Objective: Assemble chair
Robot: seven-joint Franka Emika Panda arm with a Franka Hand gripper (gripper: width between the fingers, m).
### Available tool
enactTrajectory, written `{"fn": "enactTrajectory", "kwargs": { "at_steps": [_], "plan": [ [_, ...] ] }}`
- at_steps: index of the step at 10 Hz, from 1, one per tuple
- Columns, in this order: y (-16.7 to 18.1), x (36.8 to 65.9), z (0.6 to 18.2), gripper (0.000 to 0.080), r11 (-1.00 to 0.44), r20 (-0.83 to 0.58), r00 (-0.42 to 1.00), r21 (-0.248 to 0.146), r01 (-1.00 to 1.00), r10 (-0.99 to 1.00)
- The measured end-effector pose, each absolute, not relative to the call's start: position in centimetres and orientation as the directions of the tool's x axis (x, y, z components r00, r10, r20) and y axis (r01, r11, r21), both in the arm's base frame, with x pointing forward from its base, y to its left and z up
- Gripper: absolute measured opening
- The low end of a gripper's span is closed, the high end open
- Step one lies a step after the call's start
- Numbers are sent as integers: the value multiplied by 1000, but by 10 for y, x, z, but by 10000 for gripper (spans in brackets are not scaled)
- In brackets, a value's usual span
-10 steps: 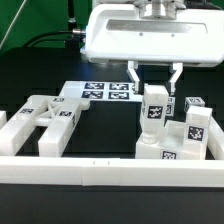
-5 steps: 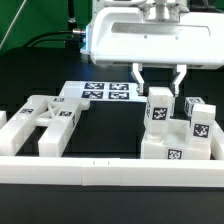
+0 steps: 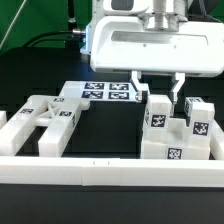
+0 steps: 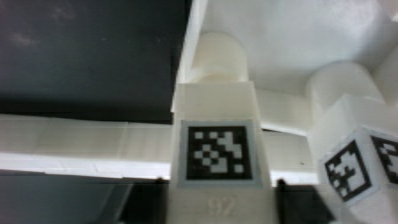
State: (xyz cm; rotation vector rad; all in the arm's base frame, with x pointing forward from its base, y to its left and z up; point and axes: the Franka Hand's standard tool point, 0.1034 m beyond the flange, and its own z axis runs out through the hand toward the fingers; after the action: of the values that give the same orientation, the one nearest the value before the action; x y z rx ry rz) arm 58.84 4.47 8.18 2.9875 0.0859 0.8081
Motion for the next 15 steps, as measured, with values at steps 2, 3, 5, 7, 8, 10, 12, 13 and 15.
{"fn": "enactTrajectory", "kwargs": {
  "at_steps": [2,3,5,7,8,10,12,13,15],
  "plan": [
    [44,589,82,487,-997,501,862,62,45,70],
    [42,591,84,626,-996,496,864,72,59,87],
    [38,598,91,644,-992,493,862,90,84,118],
    [34,602,100,649,-991,476,870,93,96,129],
    [33,607,109,649,-990,468,874,93,101,133],
    [32,610,111,649,-990,468,873,96,105,138],
    [35,607,106,649,-990,405,904,82,111,135],
    [39,605,103,649,-991,337,932,67,116,132],
    [42,604,101,649,-992,214,969,42,119,126]
  ]
}}
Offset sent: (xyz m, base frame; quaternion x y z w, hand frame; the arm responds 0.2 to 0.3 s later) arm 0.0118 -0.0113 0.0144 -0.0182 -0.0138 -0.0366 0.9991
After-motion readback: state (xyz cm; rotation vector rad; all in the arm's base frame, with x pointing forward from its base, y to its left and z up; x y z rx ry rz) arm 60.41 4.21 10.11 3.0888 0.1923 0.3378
